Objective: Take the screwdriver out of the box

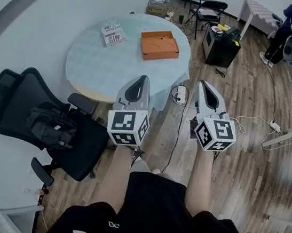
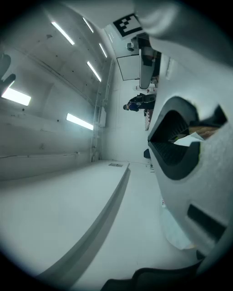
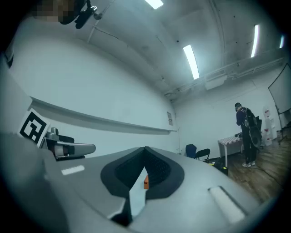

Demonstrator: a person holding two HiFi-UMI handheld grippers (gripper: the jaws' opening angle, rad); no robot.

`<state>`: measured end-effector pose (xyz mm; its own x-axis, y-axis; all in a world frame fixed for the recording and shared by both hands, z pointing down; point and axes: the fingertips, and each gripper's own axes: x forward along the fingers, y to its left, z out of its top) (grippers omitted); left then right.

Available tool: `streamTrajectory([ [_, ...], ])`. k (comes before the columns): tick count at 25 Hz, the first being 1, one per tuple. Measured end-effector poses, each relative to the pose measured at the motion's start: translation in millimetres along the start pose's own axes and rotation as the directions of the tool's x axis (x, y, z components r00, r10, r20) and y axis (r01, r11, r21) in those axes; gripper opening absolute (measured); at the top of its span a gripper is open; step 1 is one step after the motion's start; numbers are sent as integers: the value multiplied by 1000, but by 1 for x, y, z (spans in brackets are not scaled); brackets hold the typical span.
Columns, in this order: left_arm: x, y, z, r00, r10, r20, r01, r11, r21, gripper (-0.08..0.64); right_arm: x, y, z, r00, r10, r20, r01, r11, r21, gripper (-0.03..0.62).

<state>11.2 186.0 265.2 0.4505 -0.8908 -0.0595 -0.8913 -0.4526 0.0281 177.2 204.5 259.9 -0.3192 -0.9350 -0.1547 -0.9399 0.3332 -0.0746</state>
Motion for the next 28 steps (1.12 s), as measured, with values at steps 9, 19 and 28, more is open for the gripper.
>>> streamTrajectory([
  [9,5,-9,5,1000,-19,3,19,1000,10,2,1,-6,-7,1000,17,13,-18,994,108,11],
  [19,23,1,24,998,-7,57,6,1000,8,2,16,-29,7,998,11,61,-19,991,134,12],
  [28,35,39,12,997,49,65,-48,999,-20,3,60,-16,-19,993,108,39,-112,984,139,12],
])
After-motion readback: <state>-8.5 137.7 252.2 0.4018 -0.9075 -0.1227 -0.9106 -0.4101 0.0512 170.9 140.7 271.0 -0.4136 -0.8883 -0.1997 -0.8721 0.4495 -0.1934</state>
